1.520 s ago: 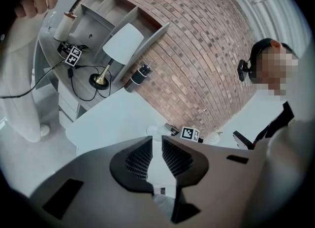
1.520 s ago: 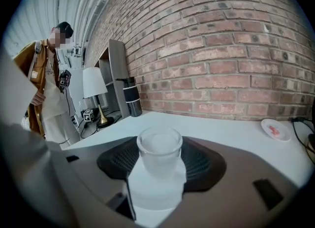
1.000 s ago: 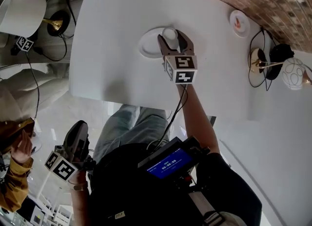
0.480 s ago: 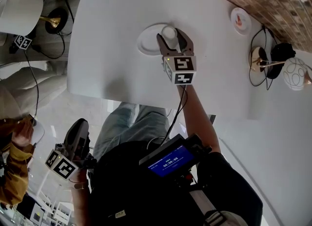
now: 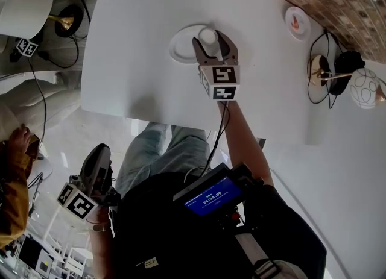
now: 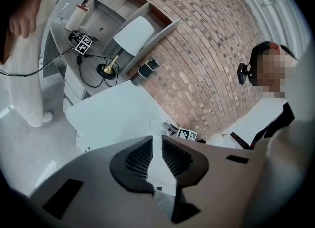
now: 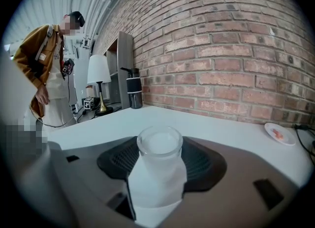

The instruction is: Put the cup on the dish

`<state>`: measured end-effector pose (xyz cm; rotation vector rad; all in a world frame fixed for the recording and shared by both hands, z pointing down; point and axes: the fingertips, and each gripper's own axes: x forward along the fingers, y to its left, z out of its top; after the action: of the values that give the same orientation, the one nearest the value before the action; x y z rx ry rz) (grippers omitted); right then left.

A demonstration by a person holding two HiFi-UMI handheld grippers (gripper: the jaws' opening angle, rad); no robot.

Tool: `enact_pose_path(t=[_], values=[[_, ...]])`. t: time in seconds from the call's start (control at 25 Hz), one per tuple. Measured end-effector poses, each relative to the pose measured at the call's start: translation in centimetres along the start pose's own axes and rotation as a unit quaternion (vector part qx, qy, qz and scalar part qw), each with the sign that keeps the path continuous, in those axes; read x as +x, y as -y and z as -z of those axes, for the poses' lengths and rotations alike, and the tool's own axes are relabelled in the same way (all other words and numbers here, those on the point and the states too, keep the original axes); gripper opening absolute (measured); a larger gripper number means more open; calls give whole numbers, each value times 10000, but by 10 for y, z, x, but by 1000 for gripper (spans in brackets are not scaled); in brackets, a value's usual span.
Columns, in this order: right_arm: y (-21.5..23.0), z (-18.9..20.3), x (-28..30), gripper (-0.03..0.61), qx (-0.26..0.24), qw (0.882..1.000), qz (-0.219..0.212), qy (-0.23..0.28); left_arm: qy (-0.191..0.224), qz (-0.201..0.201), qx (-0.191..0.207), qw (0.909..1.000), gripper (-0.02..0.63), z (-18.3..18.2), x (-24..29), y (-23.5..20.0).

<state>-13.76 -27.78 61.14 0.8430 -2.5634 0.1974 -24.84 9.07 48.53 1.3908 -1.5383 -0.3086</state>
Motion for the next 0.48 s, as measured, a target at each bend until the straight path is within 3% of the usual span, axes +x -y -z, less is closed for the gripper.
enact_pose_path(t=[0.48], values=[[-1, -1, 2, 262, -65, 10000, 24, 8, 132, -63, -57, 9999, 61, 7, -12, 1]])
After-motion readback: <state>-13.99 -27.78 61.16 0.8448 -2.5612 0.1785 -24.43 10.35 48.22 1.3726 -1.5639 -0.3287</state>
